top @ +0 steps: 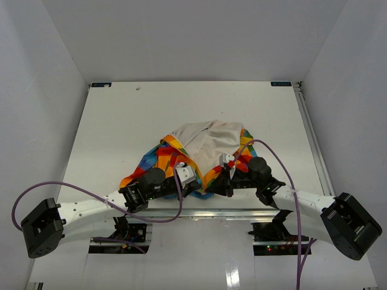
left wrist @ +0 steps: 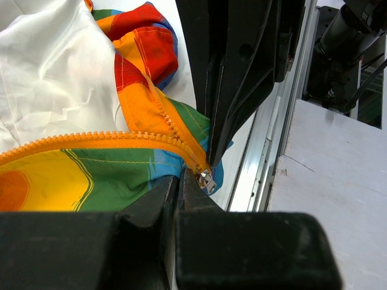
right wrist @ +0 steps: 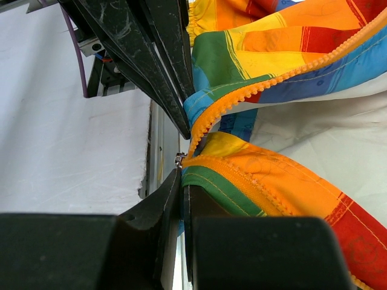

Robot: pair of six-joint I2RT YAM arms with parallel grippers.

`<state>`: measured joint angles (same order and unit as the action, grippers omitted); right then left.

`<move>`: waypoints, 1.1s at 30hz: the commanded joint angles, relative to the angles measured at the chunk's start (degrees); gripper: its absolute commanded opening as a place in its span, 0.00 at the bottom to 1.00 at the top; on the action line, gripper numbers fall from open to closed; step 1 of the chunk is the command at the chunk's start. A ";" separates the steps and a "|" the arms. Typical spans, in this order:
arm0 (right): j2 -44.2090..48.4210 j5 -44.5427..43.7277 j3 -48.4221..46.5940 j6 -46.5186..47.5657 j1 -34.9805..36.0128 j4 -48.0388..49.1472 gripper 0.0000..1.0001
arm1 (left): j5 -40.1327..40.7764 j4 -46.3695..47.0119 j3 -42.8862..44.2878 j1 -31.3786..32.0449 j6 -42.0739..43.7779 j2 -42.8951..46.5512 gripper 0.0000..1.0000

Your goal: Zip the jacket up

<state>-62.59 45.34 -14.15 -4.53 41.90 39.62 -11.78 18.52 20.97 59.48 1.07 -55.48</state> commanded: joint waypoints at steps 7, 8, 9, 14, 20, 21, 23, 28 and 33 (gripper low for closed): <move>1.73 1.51 -1.62 -0.87 0.47 3.37 0.08 | -1.05 0.16 -0.49 0.28 1.22 1.68 0.00; 1.65 1.42 -1.69 -0.83 0.47 3.19 0.08 | -1.05 0.23 -0.52 0.28 1.22 1.95 0.00; 1.54 1.39 -1.76 -0.83 0.47 3.14 0.08 | -1.05 0.29 -0.61 0.28 1.22 2.10 0.00; 0.45 1.30 -1.76 -0.71 0.47 3.10 0.08 | -1.93 -0.15 -0.61 0.28 1.36 3.48 0.00; 1.41 -0.14 -1.55 -0.71 0.47 2.44 0.08 | -2.82 -1.02 -0.62 0.28 1.38 4.17 0.00; 1.75 -0.41 -1.41 -0.57 0.47 2.23 0.08 | -3.22 -1.03 -0.75 0.28 1.31 4.24 0.00; 2.25 -1.08 -1.45 -0.65 0.47 1.87 0.08 | -3.16 -1.02 -0.98 0.28 1.35 4.64 0.00; 2.85 -2.56 -1.71 -1.75 0.44 1.06 0.08 | -1.71 -0.69 -1.57 0.28 1.75 4.81 0.00; 3.10 -2.53 -1.94 -1.86 0.46 0.73 0.08 | -0.74 0.10 -2.16 0.28 2.36 4.51 0.00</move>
<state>-60.66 43.32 -14.15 -5.90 42.04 39.41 -12.81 17.73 19.25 59.48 2.45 -51.75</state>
